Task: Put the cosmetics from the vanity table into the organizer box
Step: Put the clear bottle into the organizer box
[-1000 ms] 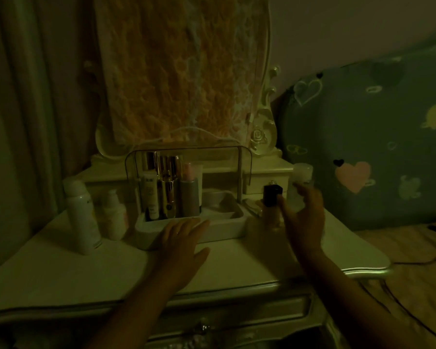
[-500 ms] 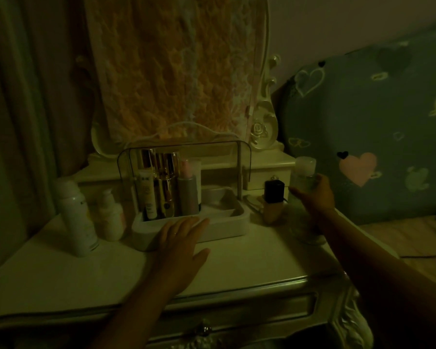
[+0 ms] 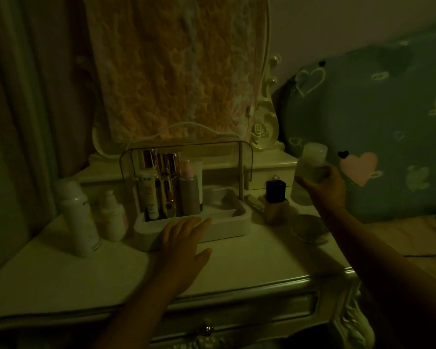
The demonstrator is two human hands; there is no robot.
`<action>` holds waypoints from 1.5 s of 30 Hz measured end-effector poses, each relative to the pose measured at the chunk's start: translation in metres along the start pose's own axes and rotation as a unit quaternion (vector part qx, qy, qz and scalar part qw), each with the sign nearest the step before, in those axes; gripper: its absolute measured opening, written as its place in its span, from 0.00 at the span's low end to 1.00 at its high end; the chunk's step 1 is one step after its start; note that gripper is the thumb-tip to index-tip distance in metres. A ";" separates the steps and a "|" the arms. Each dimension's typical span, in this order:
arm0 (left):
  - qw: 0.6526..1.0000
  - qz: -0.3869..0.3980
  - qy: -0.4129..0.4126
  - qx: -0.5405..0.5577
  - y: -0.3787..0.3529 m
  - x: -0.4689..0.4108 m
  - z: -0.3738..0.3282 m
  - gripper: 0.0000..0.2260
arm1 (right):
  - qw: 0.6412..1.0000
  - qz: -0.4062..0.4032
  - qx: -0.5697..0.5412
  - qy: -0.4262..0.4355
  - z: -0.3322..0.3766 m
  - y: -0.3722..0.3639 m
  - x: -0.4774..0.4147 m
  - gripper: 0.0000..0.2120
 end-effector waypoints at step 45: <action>1.000 -0.006 -0.021 -0.004 0.002 0.000 -0.001 0.31 | 0.980 0.167 -0.043 0.096 0.077 -0.142 0.085 0.28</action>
Point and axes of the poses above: each hand's wrist, its own x-axis away from the middle knuckle, its own y-axis out of the back of the hand, z = x × y, the point moved 2 cm from there along -x, towards the middle knuckle, and after that the axes turned 12 degrees about z, right-handed, at the moved point
